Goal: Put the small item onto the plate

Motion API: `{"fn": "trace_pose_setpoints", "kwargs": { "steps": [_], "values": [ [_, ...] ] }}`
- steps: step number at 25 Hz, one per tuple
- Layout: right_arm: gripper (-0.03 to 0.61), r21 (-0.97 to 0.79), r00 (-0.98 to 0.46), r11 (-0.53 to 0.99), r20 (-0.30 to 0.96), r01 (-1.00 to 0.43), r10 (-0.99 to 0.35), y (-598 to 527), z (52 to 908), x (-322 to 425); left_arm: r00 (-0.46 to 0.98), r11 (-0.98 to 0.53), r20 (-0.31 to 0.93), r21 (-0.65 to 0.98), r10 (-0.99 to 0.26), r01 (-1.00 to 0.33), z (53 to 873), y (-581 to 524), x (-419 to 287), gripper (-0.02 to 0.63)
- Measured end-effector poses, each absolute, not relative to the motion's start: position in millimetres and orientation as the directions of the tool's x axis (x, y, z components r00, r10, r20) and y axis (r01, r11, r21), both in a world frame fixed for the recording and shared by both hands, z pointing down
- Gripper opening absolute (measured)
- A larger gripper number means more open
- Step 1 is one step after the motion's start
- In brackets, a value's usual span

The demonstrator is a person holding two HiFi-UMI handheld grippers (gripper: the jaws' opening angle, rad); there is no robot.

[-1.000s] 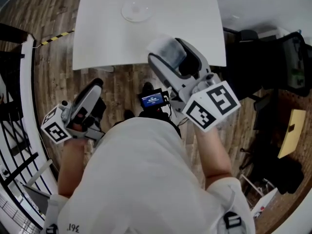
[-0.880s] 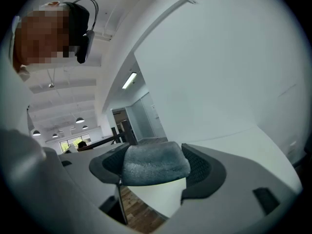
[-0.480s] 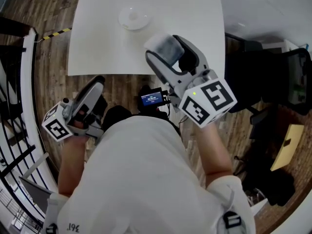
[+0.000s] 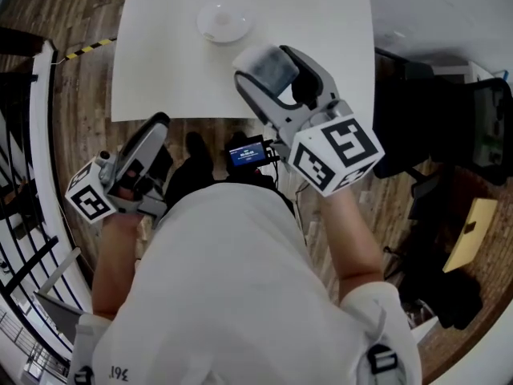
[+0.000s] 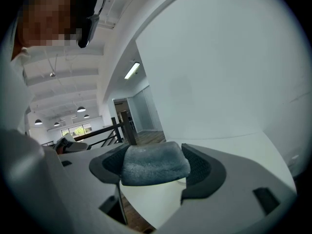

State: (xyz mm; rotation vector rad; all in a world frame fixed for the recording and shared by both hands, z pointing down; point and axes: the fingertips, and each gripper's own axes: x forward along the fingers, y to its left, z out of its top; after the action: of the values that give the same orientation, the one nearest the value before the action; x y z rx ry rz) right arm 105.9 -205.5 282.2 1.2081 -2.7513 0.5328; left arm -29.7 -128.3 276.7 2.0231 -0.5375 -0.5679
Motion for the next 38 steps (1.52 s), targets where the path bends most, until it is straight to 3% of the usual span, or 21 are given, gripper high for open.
{"fn": "trace_pose_setpoints", "kwargs": {
  "steps": [15, 38],
  "values": [
    [0.324, -0.249, -0.589, 0.535, 0.294, -0.808, -0.753, -215, 306, 60, 0.867, -0.463, -0.100, 0.872, -0.489, -0.161, 306, -155, -80, 0.094],
    [0.324, -0.209, -0.556, 0.518, 0.405, -0.829, -0.726, -266, 354, 62, 0.890, -0.427, -0.028, 0.884, -0.454, -0.190, 340, -206, -60, 0.094]
  ]
}}
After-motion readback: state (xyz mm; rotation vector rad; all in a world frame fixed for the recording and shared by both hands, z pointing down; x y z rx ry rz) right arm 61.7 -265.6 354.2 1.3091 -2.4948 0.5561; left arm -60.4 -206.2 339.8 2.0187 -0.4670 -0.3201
